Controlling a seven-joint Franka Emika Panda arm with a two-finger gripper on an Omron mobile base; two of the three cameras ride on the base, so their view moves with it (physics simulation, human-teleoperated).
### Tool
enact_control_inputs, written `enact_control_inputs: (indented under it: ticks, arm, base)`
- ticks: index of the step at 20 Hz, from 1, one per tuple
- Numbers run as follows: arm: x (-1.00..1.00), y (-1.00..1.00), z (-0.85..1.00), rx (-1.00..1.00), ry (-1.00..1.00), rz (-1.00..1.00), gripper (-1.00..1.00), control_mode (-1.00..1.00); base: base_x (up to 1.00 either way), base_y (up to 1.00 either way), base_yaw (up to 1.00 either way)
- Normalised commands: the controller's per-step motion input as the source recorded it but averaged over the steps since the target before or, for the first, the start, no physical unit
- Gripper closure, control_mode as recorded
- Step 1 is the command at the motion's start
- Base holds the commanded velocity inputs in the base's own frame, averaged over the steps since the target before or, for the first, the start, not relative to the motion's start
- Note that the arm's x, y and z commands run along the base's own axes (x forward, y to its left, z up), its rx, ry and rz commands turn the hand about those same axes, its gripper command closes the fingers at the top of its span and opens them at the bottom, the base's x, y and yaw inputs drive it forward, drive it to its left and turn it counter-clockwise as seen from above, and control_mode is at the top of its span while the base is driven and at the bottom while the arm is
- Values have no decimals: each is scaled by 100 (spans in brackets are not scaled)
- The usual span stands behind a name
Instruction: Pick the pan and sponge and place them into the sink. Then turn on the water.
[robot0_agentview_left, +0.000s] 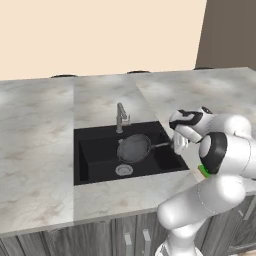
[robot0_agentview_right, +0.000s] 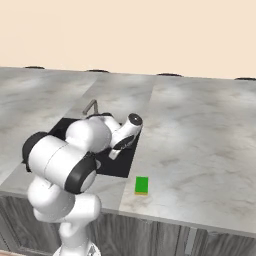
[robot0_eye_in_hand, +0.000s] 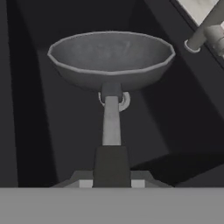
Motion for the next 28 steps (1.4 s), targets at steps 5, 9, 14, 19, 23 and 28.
enact_control_inputs:
  ticks: [5, 9, 14, 19, 23, 28]
  arm:
    - [35, 48, -24, 0, 0, 12, 100, -100]
    - [38, 41, -29, -5, 0, 6, 100, -100]
    - [22, 34, -26, -18, 0, 3, 100, -100]
    - [17, 35, -31, -22, 0, 1, 100, -100]
    - [29, 44, -26, -9, 0, 5, 100, -100]
    - [29, 44, -21, -3, 0, 8, 100, -100]
  base:
    - [0, 0, 0]
    - [0, 0, 0]
    - [0, 0, 0]
    - [0, 0, 0]
    - [0, 0, 0]
    - [0, 0, 0]
